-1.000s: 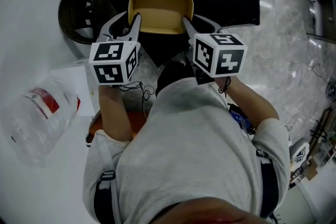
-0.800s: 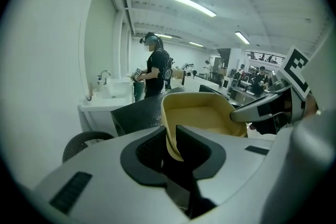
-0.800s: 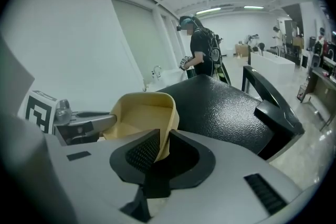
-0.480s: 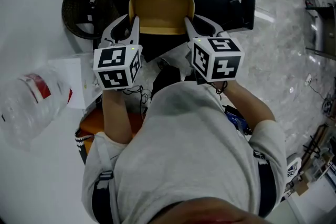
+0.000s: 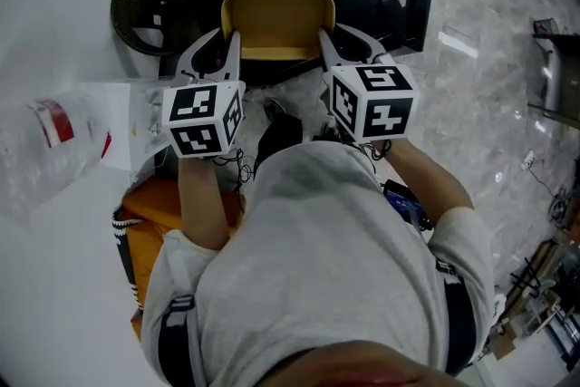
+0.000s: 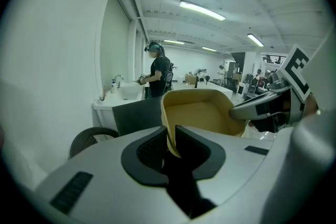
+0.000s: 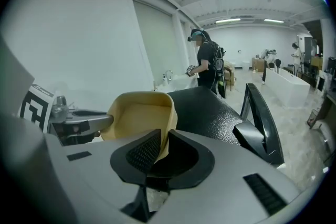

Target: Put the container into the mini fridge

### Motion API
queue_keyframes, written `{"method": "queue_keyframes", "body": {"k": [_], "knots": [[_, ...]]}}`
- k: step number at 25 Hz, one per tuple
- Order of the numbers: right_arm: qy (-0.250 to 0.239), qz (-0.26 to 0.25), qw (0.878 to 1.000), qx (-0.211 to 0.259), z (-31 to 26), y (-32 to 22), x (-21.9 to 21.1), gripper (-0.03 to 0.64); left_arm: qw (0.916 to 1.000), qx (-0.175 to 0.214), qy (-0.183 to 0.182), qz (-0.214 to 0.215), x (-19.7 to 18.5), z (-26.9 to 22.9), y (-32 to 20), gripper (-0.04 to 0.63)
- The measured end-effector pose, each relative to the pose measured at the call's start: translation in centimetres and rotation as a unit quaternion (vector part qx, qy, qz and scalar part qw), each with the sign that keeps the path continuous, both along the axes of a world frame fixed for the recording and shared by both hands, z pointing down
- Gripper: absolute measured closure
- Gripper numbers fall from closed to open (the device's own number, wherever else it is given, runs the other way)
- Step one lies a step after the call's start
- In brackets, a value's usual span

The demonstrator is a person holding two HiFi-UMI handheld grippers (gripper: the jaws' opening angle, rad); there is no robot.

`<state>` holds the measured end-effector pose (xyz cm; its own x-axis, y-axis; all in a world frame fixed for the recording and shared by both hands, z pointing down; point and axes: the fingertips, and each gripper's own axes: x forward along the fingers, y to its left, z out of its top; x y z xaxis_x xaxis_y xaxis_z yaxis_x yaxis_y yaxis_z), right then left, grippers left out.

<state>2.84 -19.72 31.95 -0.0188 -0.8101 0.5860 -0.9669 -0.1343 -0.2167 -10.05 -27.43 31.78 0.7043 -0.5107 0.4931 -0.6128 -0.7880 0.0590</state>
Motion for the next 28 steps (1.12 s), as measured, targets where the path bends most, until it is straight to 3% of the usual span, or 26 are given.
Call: {"method": "queue_keyframes", "body": {"k": [21, 28], "knots": [[0.021, -0.067, 0.997, 0.035, -0.5, 9.2, 3.1, 0.543, 0.9977, 0.028, 0.002, -0.061, 2.1, -0.7, 11.2, 0.535], [0.08, -0.122, 0.988, 0.048, -0.2, 12.2, 3.3, 0.543, 0.9944, 0.02, 0.015, -0.102, 1.8, 0.8, 15.7, 0.534]]}}
